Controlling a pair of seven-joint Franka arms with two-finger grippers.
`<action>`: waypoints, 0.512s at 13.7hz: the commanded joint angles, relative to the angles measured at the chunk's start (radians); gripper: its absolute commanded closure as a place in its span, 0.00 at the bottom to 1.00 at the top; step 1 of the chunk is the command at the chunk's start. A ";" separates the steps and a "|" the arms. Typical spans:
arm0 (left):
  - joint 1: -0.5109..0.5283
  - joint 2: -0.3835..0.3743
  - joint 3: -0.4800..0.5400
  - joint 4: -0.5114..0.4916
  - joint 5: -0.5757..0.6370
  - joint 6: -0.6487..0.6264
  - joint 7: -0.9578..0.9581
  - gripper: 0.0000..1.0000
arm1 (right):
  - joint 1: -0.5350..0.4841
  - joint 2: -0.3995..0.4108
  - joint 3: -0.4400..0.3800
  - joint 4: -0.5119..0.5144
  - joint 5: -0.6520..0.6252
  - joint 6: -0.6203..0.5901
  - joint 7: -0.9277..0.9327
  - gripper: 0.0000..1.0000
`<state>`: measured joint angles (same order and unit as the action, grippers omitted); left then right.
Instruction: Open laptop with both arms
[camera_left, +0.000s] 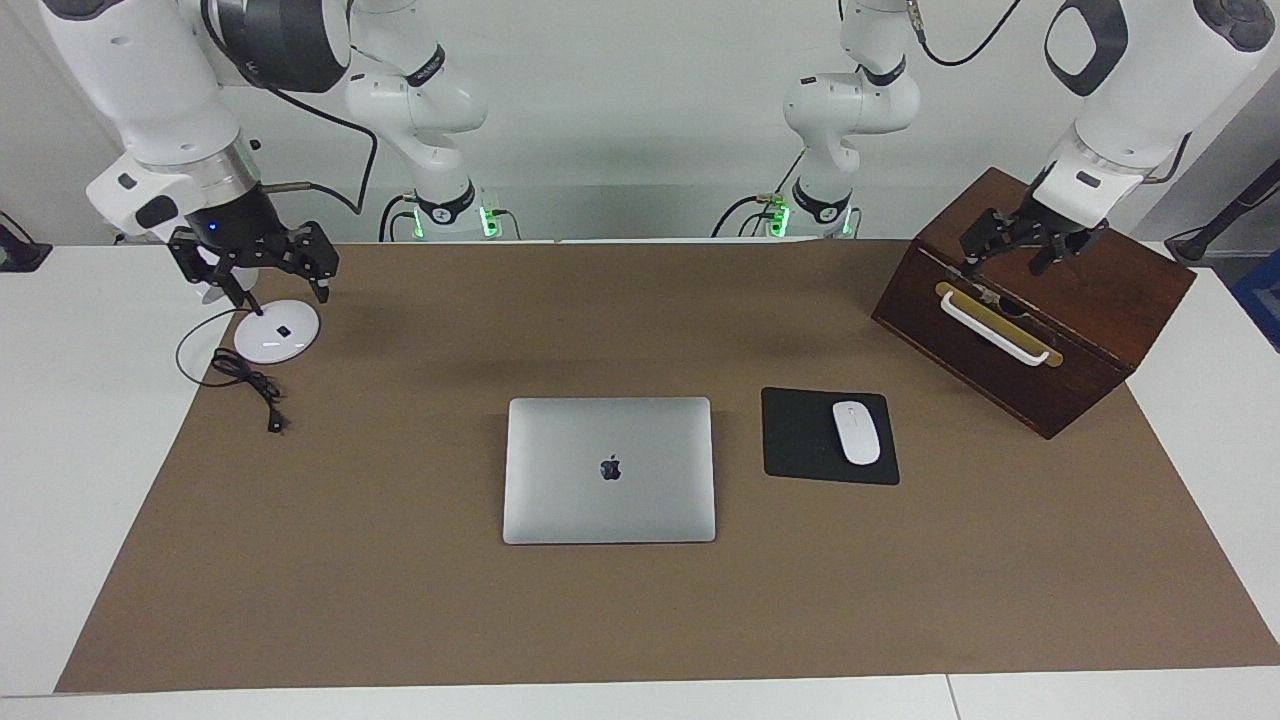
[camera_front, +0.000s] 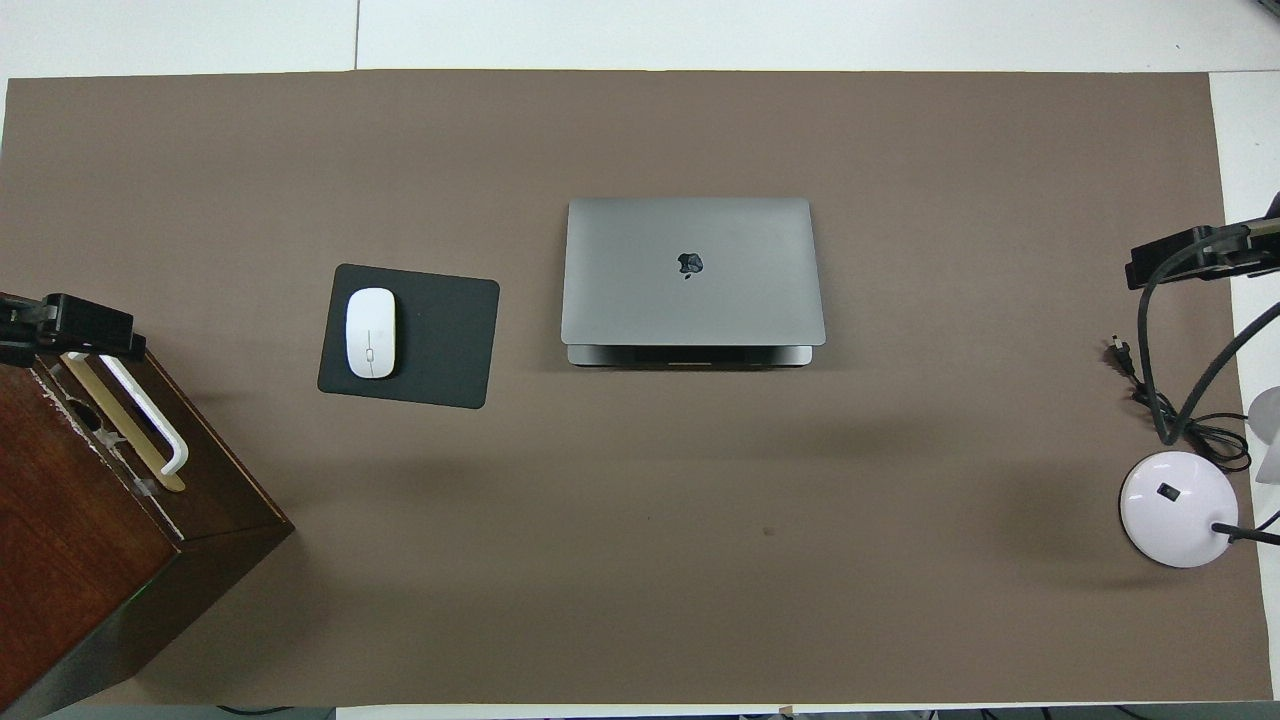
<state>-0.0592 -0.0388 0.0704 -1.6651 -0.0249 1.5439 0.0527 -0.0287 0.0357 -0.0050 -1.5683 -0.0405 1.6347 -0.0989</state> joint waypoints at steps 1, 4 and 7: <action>0.004 -0.010 -0.004 0.004 0.013 0.002 -0.005 0.00 | -0.005 0.012 0.002 0.013 0.028 0.020 -0.010 0.00; 0.004 -0.012 -0.003 0.002 0.013 -0.004 -0.011 0.00 | -0.005 0.018 0.002 0.013 0.028 0.022 -0.010 0.00; 0.004 -0.013 -0.003 0.001 0.013 -0.005 -0.014 0.00 | -0.005 0.033 0.002 0.011 0.027 0.028 -0.010 0.00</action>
<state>-0.0592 -0.0423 0.0705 -1.6651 -0.0249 1.5433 0.0524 -0.0286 0.0477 -0.0048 -1.5681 -0.0399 1.6498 -0.0989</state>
